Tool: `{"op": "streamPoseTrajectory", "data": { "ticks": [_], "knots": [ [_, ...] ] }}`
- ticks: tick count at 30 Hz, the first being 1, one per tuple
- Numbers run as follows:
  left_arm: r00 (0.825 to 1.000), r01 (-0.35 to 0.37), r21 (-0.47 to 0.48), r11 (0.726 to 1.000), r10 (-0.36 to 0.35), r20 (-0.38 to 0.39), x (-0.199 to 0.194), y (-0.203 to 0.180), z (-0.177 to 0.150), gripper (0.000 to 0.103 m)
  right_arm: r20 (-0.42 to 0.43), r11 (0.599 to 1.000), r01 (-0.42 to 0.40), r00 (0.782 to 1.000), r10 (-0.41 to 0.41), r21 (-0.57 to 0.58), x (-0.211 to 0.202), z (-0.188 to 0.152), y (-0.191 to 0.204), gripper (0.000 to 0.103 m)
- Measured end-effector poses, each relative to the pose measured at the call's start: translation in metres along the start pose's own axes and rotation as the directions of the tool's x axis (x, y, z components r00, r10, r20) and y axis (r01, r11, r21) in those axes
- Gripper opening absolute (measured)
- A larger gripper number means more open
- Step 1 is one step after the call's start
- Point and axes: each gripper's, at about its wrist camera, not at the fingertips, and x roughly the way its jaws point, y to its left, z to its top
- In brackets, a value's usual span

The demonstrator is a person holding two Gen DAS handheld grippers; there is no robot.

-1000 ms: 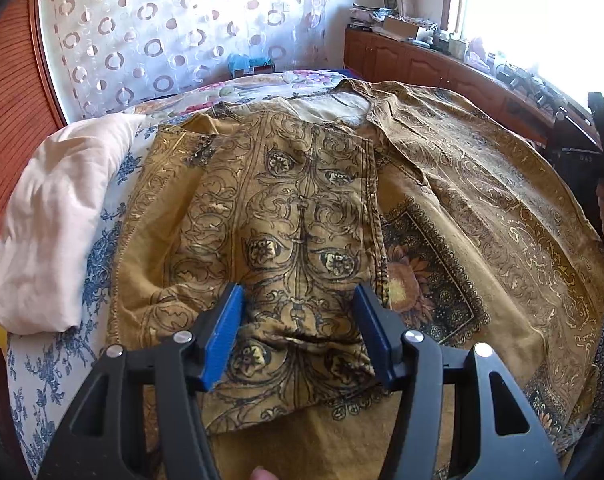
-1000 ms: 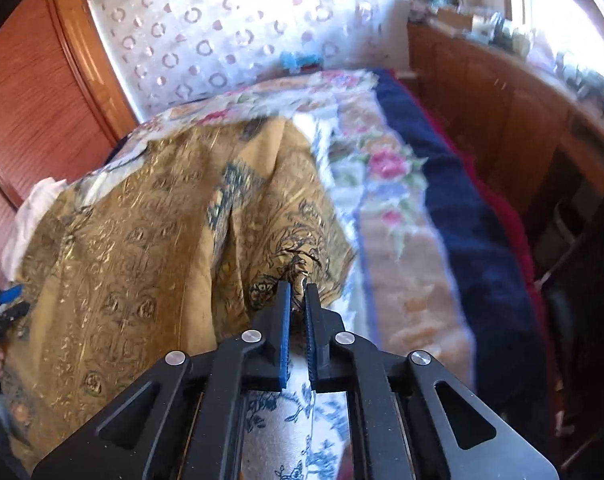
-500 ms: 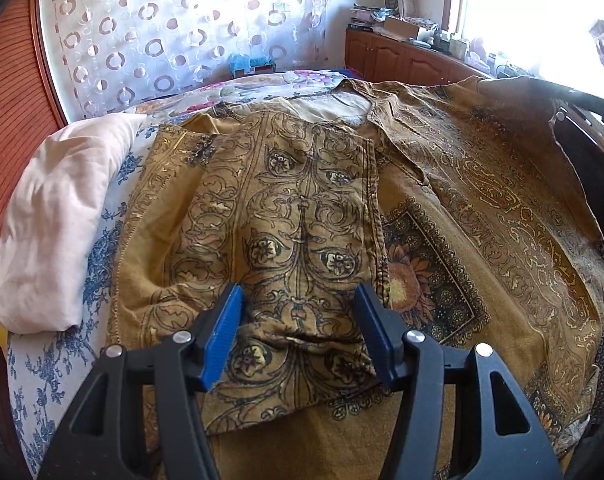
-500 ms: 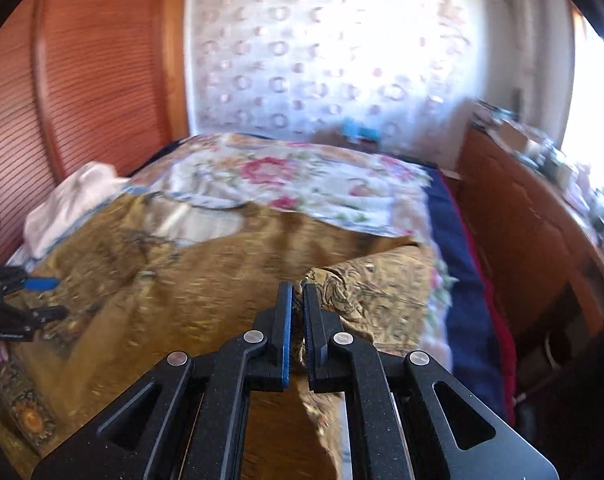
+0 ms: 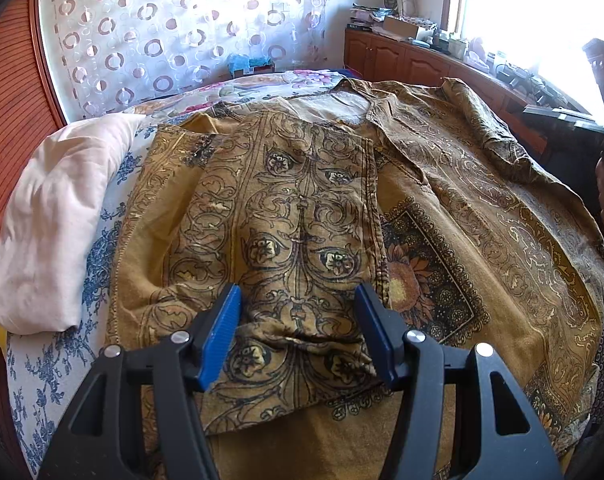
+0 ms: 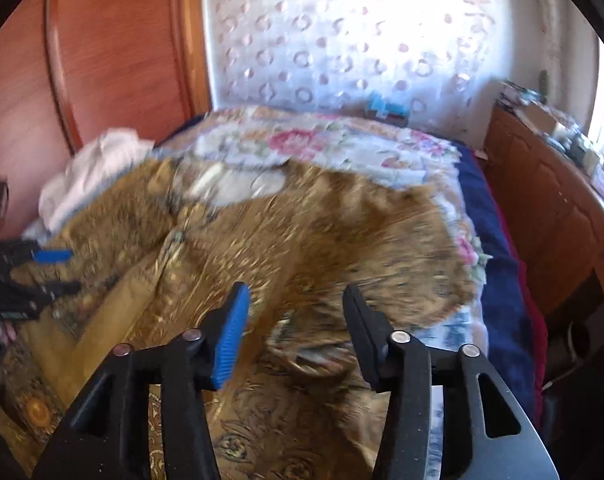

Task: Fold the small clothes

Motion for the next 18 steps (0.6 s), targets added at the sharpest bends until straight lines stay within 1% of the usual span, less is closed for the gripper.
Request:
{"op": "streamPoseTrajectory", "data": {
  "ticks": [2,4,8,11,18],
  "knots": [
    [1.000,0.002,0.001,1.000,-0.002,0.000,0.000,0.000,0.000,0.059,0.023,0.999,0.027,0.999,-0.028,0.037,-0.013,0.003,-0.015,0.051],
    [1.000,0.005,0.001,1.000,-0.005,-0.001,0.000,0.000,0.000,0.060,0.029,0.996,0.049,0.998,-0.051,0.074,-0.023,0.005,-0.033,0.051],
    [1.000,0.004,0.005,1.000,-0.004,-0.002,0.002,-0.001,0.001,0.061,0.006,0.987,0.085,0.996,-0.087,0.135,-0.027,0.002,-0.062,0.051],
    [1.000,0.006,0.006,1.000,-0.006,-0.002,0.002,-0.001,0.001,0.062,-0.031,0.980,0.081,0.997,-0.077,0.180,-0.016,-0.007,-0.077,0.051],
    [1.000,0.002,0.004,1.000,-0.002,-0.003,0.003,-0.002,0.001,0.063,-0.104,0.968,0.045,0.994,-0.020,0.246,0.021,-0.021,-0.085,0.051]
  ]
}}
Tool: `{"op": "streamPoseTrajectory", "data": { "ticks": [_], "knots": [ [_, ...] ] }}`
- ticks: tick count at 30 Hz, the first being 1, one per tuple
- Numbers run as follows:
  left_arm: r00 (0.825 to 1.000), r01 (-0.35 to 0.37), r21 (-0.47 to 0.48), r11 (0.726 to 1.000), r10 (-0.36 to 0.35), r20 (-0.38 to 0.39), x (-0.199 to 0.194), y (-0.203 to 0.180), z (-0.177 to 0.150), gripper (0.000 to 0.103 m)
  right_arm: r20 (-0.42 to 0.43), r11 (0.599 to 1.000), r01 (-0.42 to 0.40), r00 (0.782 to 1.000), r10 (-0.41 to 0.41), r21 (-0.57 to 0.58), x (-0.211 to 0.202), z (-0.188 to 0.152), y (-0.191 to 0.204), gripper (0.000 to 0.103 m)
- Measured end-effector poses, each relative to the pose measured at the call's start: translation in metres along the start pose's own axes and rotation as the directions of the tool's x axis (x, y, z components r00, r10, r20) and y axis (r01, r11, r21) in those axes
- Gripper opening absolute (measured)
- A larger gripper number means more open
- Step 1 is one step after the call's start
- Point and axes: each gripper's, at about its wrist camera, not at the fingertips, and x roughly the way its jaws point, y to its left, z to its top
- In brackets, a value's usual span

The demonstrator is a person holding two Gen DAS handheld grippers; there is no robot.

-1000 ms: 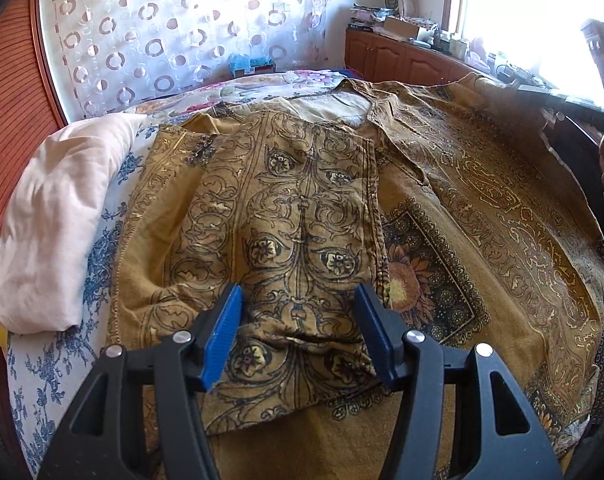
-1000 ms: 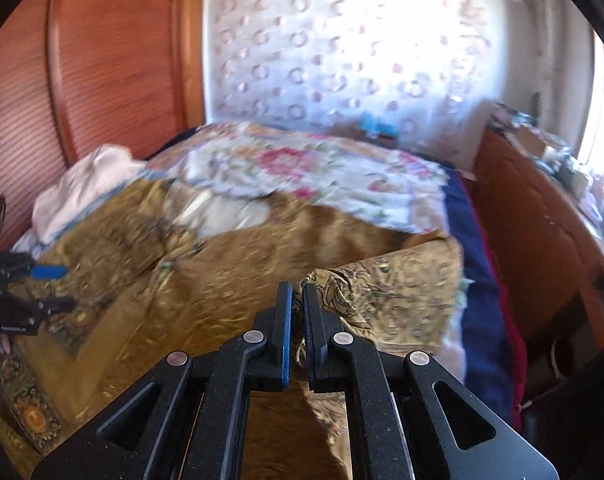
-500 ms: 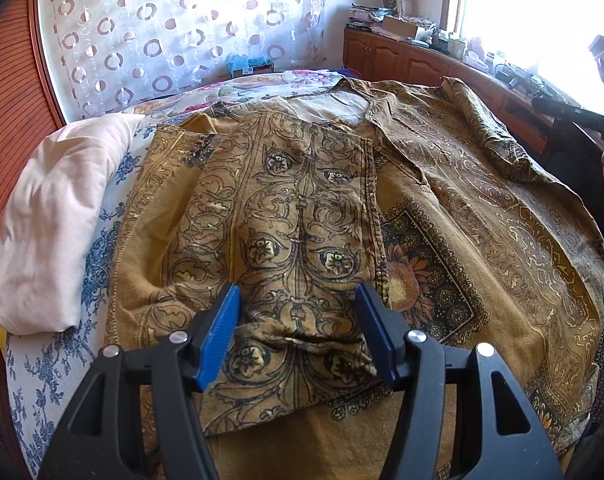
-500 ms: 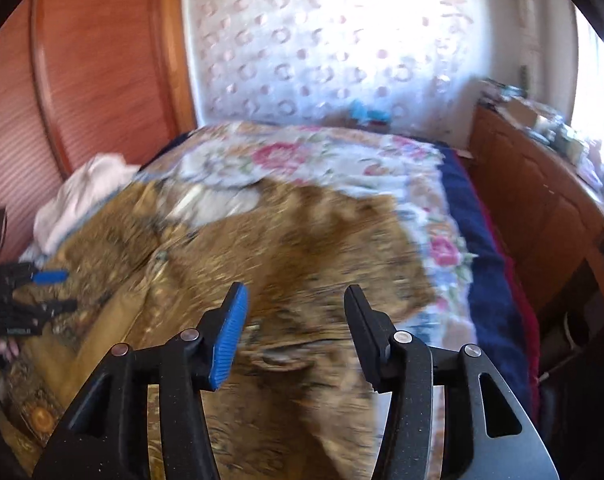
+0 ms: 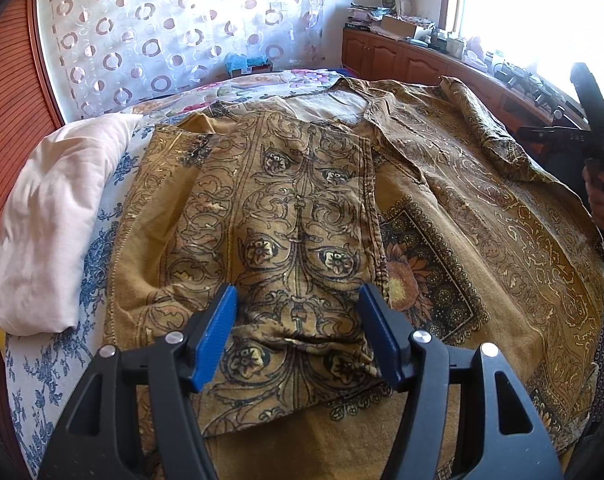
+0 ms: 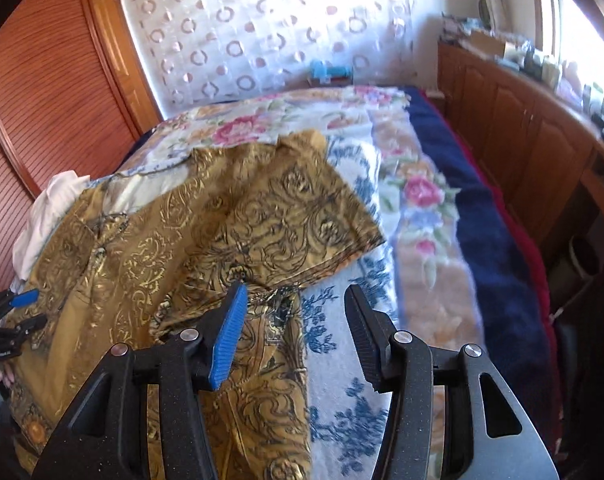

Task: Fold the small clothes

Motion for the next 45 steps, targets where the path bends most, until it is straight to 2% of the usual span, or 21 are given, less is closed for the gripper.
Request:
{"op": "streamPoseTrajectory", "data": {
  "ticks": [10,12,13,14,16,20,22,25,30,31,32,33,34,38,41,45],
  "knots": [
    [1.000,-0.003,-0.001,1.000,0.003,-0.002,0.000,0.000,0.001,0.063,-0.045,0.996,-0.044,0.998,0.047,0.074,0.030,0.007,-0.014,0.051],
    [1.000,-0.002,-0.001,1.000,0.002,-0.002,0.000,0.000,0.001,0.063,-0.046,0.996,-0.052,0.997,0.055,0.076,0.031,0.010,-0.015,0.037],
    [1.000,-0.004,0.000,1.000,0.004,-0.002,0.000,-0.001,0.001,0.063,-0.053,0.995,-0.064,0.996,0.069,0.076,0.032,0.012,-0.016,0.021],
    [1.000,-0.004,-0.001,1.000,0.004,-0.002,0.000,0.000,0.001,0.063,-0.056,0.995,-0.072,0.996,0.077,0.074,0.033,0.014,-0.014,0.014],
    [1.000,-0.002,0.000,1.000,0.002,-0.003,0.000,0.000,0.000,0.063,-0.045,0.996,-0.074,0.996,0.075,0.040,0.031,0.021,-0.010,0.008],
    [1.000,-0.027,0.011,1.000,0.027,0.004,-0.001,-0.002,0.002,0.063,0.007,0.996,-0.077,0.997,0.078,-0.054,0.017,0.040,0.013,0.007],
    [0.999,-0.037,0.013,0.999,0.036,0.026,-0.004,-0.003,0.005,0.063,0.038,0.990,-0.098,0.994,0.102,-0.100,0.009,0.052,0.029,0.006],
    [0.997,-0.010,-0.003,1.000,0.011,0.073,-0.014,-0.002,0.014,0.063,0.059,0.975,-0.139,0.987,0.151,-0.172,0.004,0.070,0.057,0.006],
    [0.990,0.021,-0.031,0.999,-0.017,0.139,-0.027,0.004,0.034,0.063,0.036,0.942,-0.217,0.972,0.234,-0.254,0.018,0.086,0.104,0.008],
    [0.989,0.019,-0.027,0.999,-0.015,0.149,-0.029,0.005,0.038,0.063,0.027,0.939,-0.219,0.972,0.235,-0.264,0.022,0.087,0.111,0.019],
    [0.988,0.017,-0.024,1.000,-0.013,0.155,-0.029,0.005,0.041,0.063,0.023,0.937,-0.221,0.971,0.236,-0.269,0.025,0.088,0.115,0.040],
    [0.986,0.013,-0.015,1.000,-0.010,0.163,-0.029,0.005,0.044,0.063,0.022,0.936,-0.226,0.970,0.241,-0.271,0.027,0.088,0.118,0.048],
    [0.985,0.011,-0.009,1.000,-0.009,0.170,-0.029,0.006,0.047,0.063,0.025,0.936,-0.229,0.969,0.245,-0.267,0.028,0.087,0.119,0.051],
    [0.983,0.031,0.007,0.999,-0.032,0.181,-0.026,0.008,0.056,0.063,0.021,0.947,-0.210,0.975,0.222,-0.245,0.028,0.078,0.107,0.051],
    [0.982,0.058,0.007,0.998,-0.058,0.180,-0.022,0.011,0.059,0.063,0.008,0.963,-0.129,0.991,0.135,-0.236,0.026,0.065,0.086,0.051],
    [0.984,0.068,0.000,0.998,-0.067,0.168,-0.014,0.013,0.060,0.063,-0.025,0.979,-0.087,0.996,0.084,-0.184,0.018,0.041,0.054,0.051]
  ]
}}
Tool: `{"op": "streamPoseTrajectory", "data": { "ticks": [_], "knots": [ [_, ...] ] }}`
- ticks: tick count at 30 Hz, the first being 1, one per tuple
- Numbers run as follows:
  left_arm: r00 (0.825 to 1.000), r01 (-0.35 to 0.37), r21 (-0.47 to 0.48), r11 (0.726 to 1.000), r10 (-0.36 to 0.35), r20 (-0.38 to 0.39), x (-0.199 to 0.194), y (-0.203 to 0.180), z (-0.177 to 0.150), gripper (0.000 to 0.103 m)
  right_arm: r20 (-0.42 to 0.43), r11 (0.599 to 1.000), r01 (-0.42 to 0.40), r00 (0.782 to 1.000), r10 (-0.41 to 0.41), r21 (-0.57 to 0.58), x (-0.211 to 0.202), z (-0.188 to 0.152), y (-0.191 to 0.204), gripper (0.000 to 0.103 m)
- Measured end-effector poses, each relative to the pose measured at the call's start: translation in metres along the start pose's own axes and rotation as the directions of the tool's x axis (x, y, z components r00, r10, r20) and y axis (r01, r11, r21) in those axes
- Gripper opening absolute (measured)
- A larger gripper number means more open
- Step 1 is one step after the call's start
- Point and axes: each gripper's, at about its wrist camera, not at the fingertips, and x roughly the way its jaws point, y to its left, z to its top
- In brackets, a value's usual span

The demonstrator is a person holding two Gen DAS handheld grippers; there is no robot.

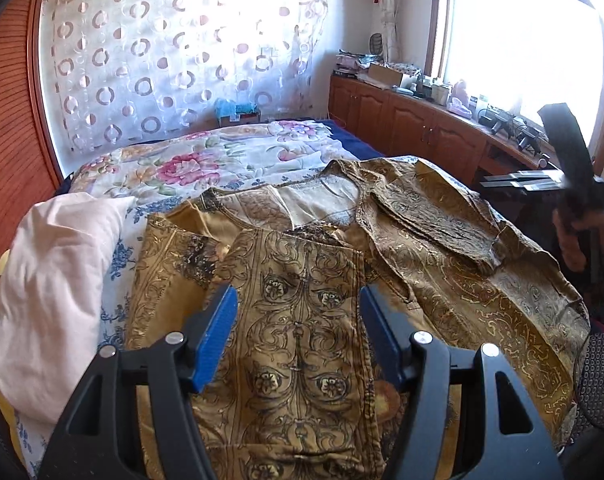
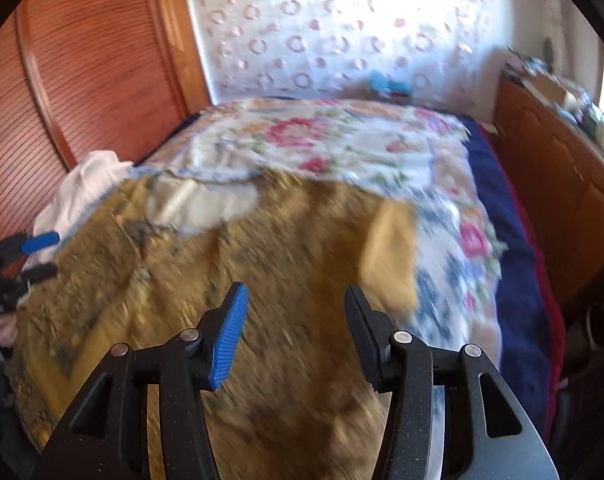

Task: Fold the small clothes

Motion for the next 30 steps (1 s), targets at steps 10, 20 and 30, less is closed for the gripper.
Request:
{"op": "streamPoseTrajectory", "data": {
  "ticks": [10,20,30],
  "knots": [
    [0.999,-0.033,-0.003,0.999,0.033,-0.011,0.004,0.012,0.000,0.063,-0.059,0.995,0.091,0.994,-0.089,0.045,-0.002,-0.027,-0.027,0.063],
    [0.988,-0.136,-0.062,0.989,0.131,-0.081,0.014,0.081,0.015,0.063,-0.061,0.990,0.135,0.989,-0.132,0.040,0.040,0.004,-0.045,0.069],
    [0.978,-0.088,-0.128,0.988,0.061,-0.198,0.057,0.115,0.019,0.058,-0.063,0.988,0.154,0.986,-0.152,0.019,0.060,-0.001,-0.048,0.073]
  ]
}}
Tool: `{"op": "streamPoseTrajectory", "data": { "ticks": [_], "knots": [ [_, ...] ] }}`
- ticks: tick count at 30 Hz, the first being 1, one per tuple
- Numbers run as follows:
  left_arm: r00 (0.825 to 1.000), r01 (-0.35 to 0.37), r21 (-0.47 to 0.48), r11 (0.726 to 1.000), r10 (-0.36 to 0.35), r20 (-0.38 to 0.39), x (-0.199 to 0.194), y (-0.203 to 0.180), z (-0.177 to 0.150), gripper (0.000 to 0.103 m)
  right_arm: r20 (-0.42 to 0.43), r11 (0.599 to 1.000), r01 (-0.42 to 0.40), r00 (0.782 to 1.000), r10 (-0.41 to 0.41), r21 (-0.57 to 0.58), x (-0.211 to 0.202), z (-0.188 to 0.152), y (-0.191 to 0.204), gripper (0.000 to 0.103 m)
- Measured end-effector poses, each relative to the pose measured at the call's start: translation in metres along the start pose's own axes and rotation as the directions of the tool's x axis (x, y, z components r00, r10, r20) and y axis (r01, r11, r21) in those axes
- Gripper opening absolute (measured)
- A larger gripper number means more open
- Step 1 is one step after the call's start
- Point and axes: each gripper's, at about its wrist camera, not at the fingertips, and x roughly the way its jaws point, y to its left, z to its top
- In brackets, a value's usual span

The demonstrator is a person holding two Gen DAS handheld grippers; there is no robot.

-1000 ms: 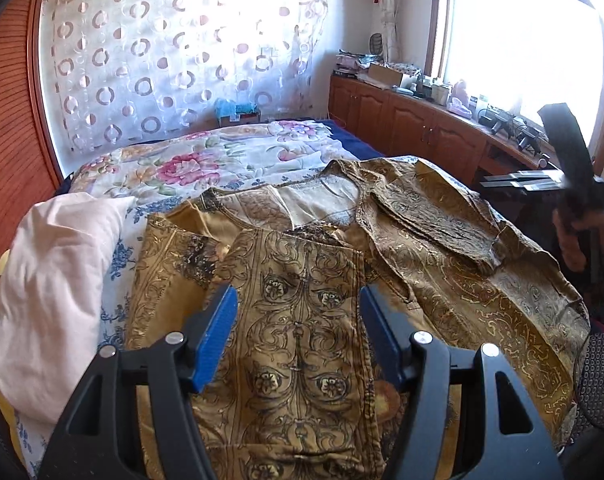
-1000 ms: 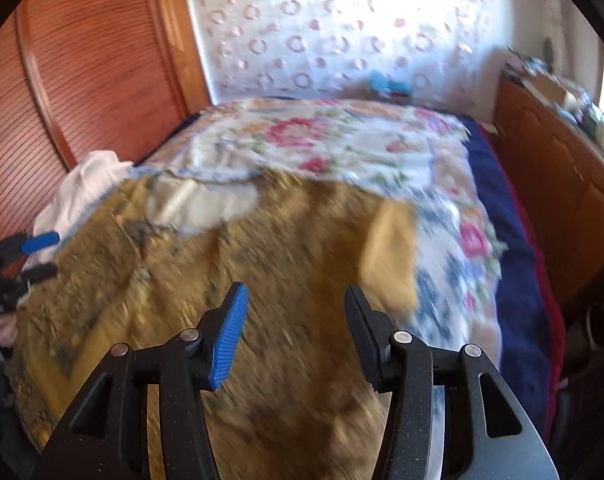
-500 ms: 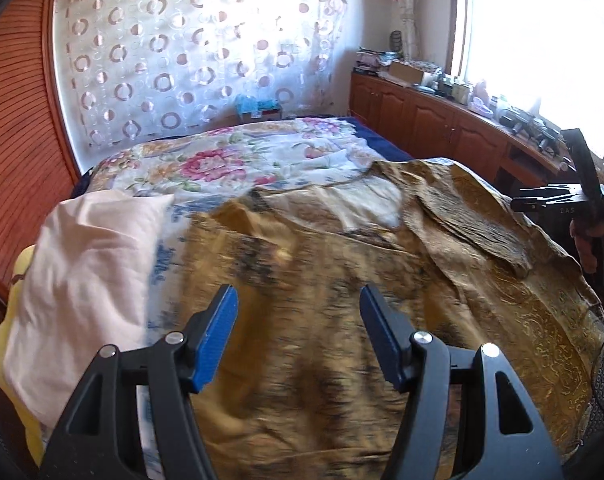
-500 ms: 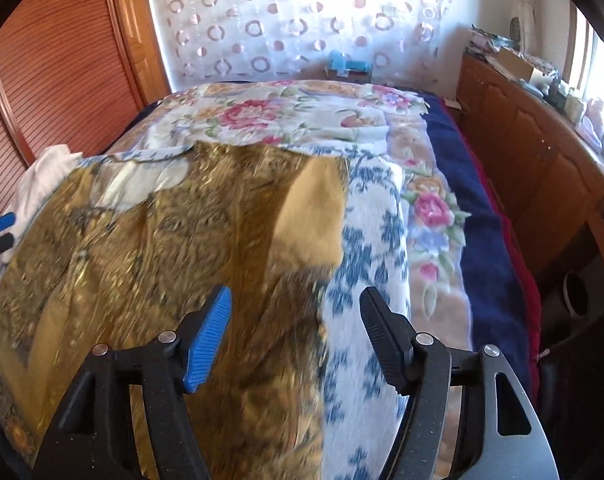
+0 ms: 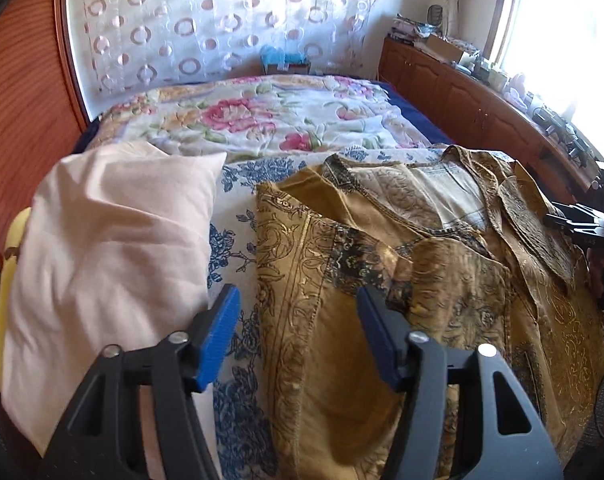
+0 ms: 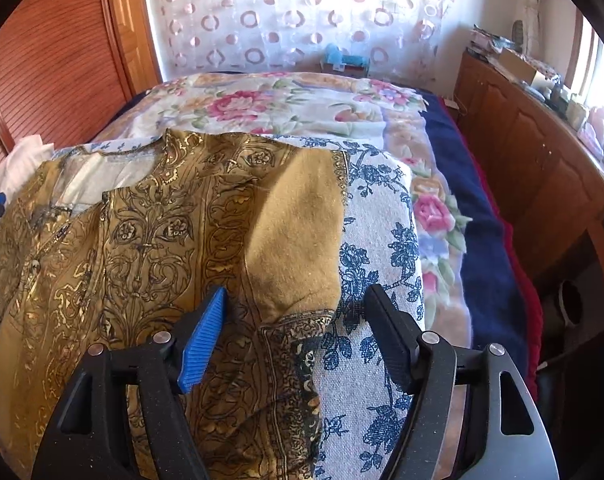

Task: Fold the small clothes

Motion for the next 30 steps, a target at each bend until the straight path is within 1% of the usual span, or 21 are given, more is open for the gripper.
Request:
{"op": "streamPoseTrajectory", "data": {
  "ticks": [3,5,7,8,10,14,17,19,21,23,24,25,30],
  "knots": [
    [1.000,-0.002,-0.003,1.000,0.002,-0.018,0.009,0.001,0.003,0.056,0.001,1.000,0.003,1.000,-0.003,-0.004,0.000,-0.001,-0.001,0.073],
    [0.999,-0.017,-0.001,1.000,0.017,-0.028,0.015,0.001,0.005,0.056,0.001,1.000,0.001,1.000,-0.001,-0.002,0.001,-0.002,-0.002,0.074],
    [0.997,-0.050,-0.004,0.999,0.050,-0.055,0.025,0.002,0.006,0.056,0.001,1.000,0.003,1.000,-0.003,-0.003,0.000,-0.001,0.000,0.074],
    [0.997,-0.055,0.004,0.998,0.056,-0.045,0.024,0.001,0.007,0.056,0.001,1.000,0.003,1.000,-0.003,-0.003,0.000,-0.001,0.000,0.074],
    [0.997,-0.063,0.017,0.998,0.064,-0.047,0.026,-0.001,0.007,0.056,0.001,1.000,0.003,1.000,-0.003,-0.004,0.000,-0.001,-0.001,0.074],
    [0.998,-0.052,0.018,0.998,0.052,-0.041,0.026,-0.003,0.008,0.056,0.001,1.000,0.003,1.000,-0.003,-0.003,0.001,-0.002,-0.002,0.074],
    [0.999,-0.016,0.016,1.000,0.016,-0.034,0.024,-0.001,0.007,0.055,0.001,1.000,0.003,1.000,-0.003,-0.003,0.000,-0.002,-0.002,0.074],
    [1.000,0.001,0.017,1.000,0.000,-0.028,0.022,-0.001,0.007,0.041,0.001,1.000,0.003,1.000,-0.003,-0.003,0.000,-0.002,-0.002,0.074],
    [1.000,0.013,0.017,1.000,-0.013,-0.024,0.020,-0.001,0.007,0.033,0.001,1.000,0.002,1.000,-0.002,-0.003,0.000,-0.002,-0.002,0.074],
    [0.999,0.032,0.006,0.999,-0.032,-0.018,0.019,0.001,0.007,0.013,0.002,1.000,0.002,1.000,-0.002,0.000,0.000,-0.002,-0.003,0.074],
    [0.999,0.045,-0.002,0.999,-0.045,-0.018,0.019,0.003,0.006,0.010,0.001,1.000,0.001,1.000,-0.001,0.002,0.000,-0.002,-0.002,0.074],
    [0.998,0.053,-0.007,0.999,-0.053,-0.016,0.018,0.004,0.006,0.004,0.000,1.000,-0.001,1.000,0.001,0.000,0.000,-0.002,-0.001,0.074],
    [0.997,0.059,0.009,0.998,-0.060,0.041,0.001,-0.001,0.007,0.000,-0.028,1.000,-0.010,1.000,0.010,-0.021,0.003,0.007,0.002,0.074]
  ]
}}
